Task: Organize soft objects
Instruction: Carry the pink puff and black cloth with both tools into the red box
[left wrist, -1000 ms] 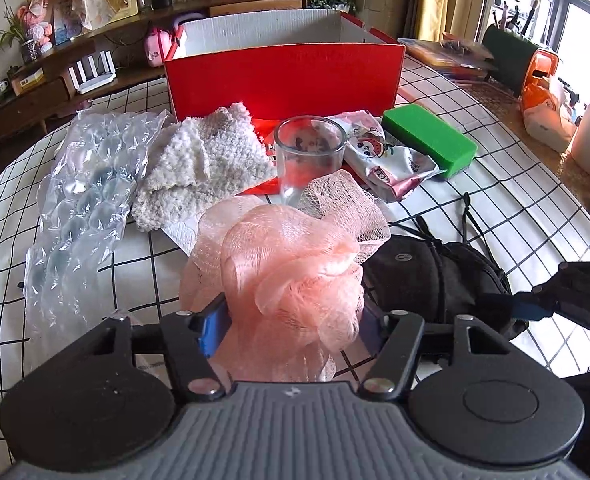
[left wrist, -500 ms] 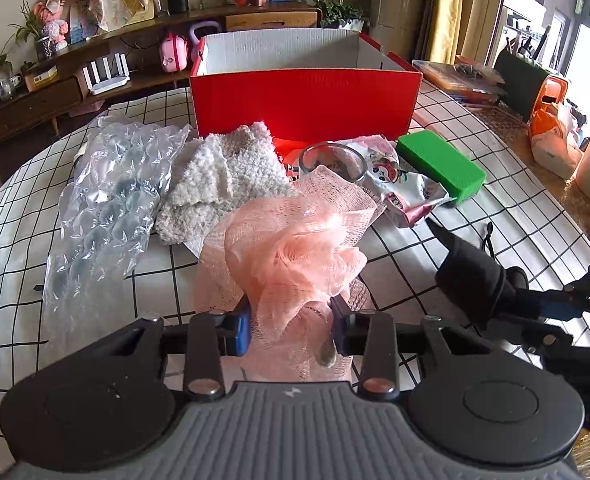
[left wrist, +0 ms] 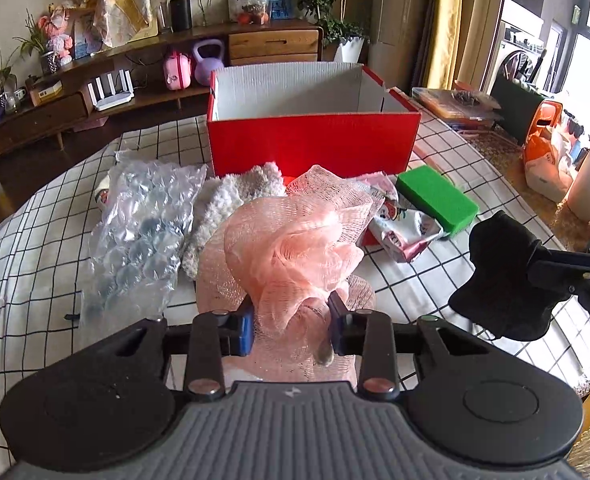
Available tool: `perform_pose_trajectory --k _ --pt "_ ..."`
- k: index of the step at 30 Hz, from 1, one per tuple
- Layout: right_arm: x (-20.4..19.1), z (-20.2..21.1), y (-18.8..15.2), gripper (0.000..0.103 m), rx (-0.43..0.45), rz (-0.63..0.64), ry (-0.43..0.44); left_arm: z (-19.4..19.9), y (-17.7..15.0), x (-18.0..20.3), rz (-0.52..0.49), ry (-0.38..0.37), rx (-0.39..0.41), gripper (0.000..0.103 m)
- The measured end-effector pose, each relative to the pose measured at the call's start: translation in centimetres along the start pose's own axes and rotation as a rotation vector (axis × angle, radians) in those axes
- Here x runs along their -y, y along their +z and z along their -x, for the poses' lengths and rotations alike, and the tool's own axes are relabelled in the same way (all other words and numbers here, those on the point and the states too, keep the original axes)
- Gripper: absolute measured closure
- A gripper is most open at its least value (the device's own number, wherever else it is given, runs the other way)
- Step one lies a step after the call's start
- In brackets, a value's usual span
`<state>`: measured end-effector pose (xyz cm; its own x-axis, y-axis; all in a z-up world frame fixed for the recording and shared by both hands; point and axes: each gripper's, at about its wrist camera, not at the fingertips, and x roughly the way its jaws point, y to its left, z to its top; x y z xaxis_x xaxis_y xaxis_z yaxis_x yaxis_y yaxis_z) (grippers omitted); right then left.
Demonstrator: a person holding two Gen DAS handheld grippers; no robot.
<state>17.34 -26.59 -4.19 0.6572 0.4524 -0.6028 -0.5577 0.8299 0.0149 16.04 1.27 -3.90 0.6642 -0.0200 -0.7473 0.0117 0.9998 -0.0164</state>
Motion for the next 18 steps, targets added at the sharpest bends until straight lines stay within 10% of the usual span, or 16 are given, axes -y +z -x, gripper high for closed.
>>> perform_pose_trajectory --k 18 --pt "2.7 1.1 8.1 0.091 0.115 -0.009 0.022 2.0 7.9 -0.2 -0.037 -0.037 0.05 0.069"
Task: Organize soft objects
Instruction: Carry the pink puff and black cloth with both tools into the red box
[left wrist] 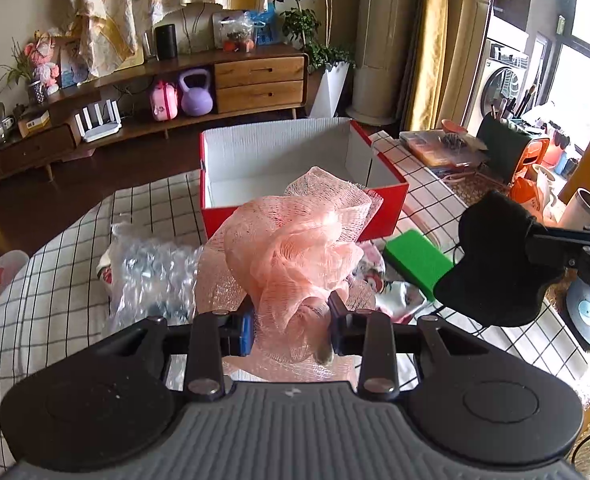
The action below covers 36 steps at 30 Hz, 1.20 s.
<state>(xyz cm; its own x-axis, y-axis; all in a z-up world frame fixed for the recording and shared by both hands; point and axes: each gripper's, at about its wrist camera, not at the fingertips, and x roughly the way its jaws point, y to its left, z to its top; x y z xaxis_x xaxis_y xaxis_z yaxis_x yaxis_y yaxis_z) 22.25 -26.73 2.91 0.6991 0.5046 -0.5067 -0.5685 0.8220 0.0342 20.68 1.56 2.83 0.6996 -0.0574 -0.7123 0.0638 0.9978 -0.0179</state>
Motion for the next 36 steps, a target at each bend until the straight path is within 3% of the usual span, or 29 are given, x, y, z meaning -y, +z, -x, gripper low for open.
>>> perform_pose_trajectory --k 9,22,29,36 --pt "1.3 -2.4 5.6 0.091 0.049 0.017 -0.015 -1.5 5.0 0.0 -0.022 0.01 0.033 0.069" --pt "3.9 -9.9 11.2 0.091 0.074 0.009 -0.045 -7.3 12.5 -0.9 -0.031 0.069 0.064 0.069" --pt "4.4 -14.6 12.0 0.091 0.072 0.028 -0.063 -11.6 14.6 -1.3 -0.058 0.077 0.064 0.069" --pt "5.7 -19.8 10.9 0.091 0.036 -0.021 -0.058 -17.3 14.9 -1.1 -0.067 0.084 0.005 0.069"
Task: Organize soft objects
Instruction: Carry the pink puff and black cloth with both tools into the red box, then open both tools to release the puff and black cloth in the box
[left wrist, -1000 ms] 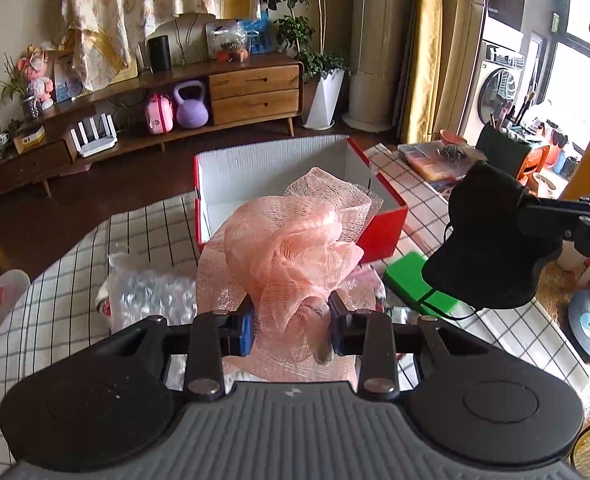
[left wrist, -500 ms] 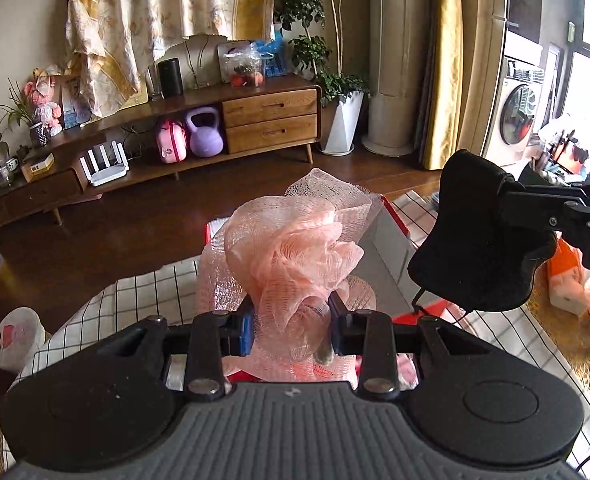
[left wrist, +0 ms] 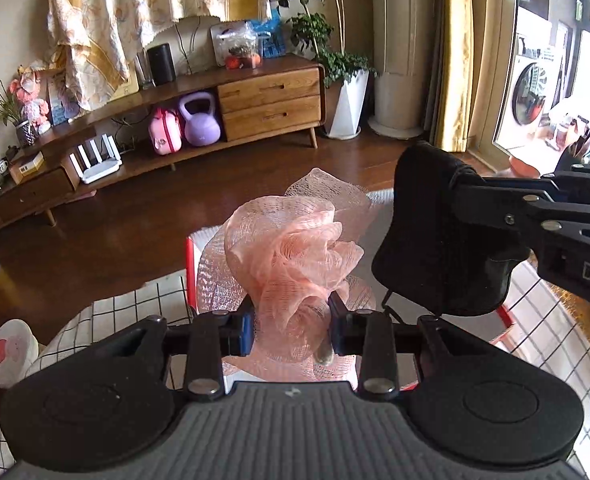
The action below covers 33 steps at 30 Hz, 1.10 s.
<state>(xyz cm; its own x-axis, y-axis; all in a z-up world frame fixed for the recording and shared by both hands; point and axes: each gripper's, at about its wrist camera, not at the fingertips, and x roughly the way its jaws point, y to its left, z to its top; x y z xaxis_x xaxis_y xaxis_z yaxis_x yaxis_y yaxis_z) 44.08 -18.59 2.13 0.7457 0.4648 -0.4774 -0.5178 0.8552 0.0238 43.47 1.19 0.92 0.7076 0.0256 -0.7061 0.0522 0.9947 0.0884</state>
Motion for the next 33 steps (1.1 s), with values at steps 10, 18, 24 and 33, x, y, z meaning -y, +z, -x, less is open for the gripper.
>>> perform_pose_trajectory --k 10,18,24,33 --pt "1.4 -5.6 -3.2 0.091 -0.097 -0.101 0.002 -6.6 -1.6 -0.1 0.01 -0.029 -0.062 0.069" --pt "1.9 -7.5 -5.2 0.091 -0.158 -0.135 0.001 -9.9 -2.9 -0.1 0.018 -0.037 -0.132 0.069" --pt "2.0 -8.1 -6.2 0.091 -0.202 -0.142 -0.002 -10.8 -3.3 0.0 0.009 -0.052 -0.17 0.068" --pt "2.2 -8.3 -7.0 0.08 -0.242 -0.149 0.0 -11.4 -3.9 -0.3 0.026 -0.063 -0.209 0.048"
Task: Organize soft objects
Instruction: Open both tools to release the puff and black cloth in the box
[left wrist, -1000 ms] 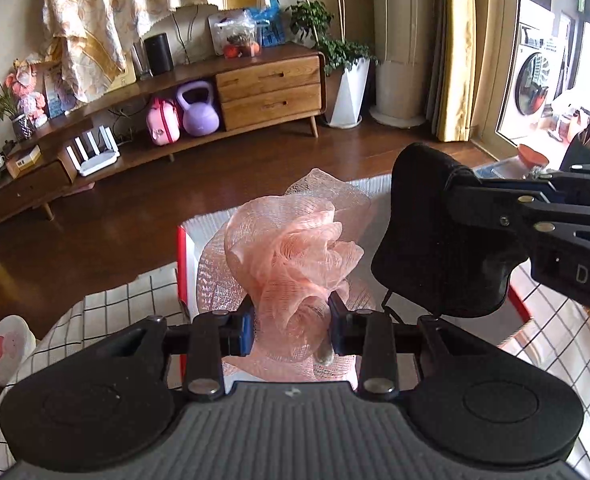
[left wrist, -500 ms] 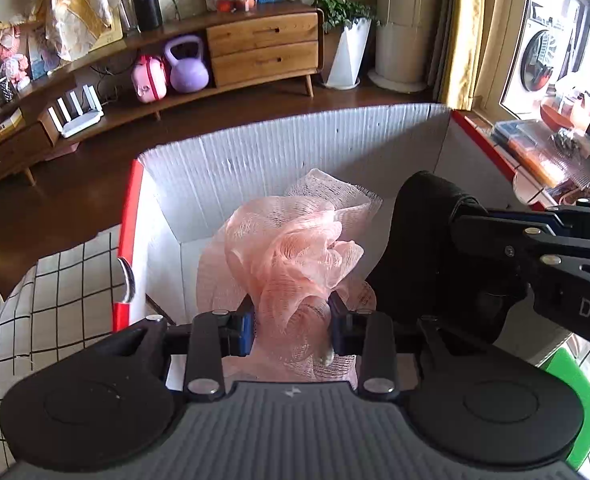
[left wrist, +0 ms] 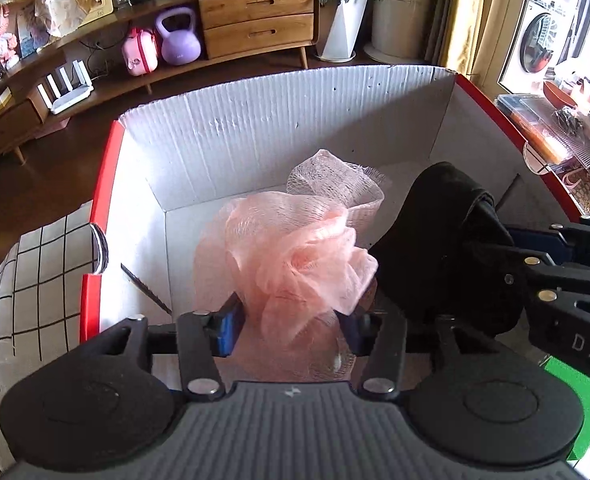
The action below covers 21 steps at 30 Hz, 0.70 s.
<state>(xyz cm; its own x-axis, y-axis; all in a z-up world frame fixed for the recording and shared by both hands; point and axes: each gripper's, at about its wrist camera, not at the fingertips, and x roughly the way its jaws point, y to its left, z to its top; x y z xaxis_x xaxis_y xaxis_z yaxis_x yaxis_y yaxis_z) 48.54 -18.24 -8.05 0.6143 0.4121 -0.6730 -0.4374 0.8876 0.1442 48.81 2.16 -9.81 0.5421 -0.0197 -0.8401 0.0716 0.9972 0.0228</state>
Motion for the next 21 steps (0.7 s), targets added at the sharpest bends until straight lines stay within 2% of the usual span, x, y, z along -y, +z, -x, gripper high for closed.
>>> perform_pose_trajectory --k 5,13,21 --pt "-0.3 0.5 0.1 0.076 0.001 0.033 -0.016 0.4 -0.3 -0.2 0.013 0.011 0.013 0.038" --pt "-0.3 2.1 0.1 0.056 0.016 0.043 -0.022 2.0 -0.3 -0.1 0.031 0.019 0.041 0.038" --pt "-0.3 4.5 0.5 0.045 0.041 0.049 -0.03 4.9 0.1 0.1 0.046 0.013 0.067 0.036"
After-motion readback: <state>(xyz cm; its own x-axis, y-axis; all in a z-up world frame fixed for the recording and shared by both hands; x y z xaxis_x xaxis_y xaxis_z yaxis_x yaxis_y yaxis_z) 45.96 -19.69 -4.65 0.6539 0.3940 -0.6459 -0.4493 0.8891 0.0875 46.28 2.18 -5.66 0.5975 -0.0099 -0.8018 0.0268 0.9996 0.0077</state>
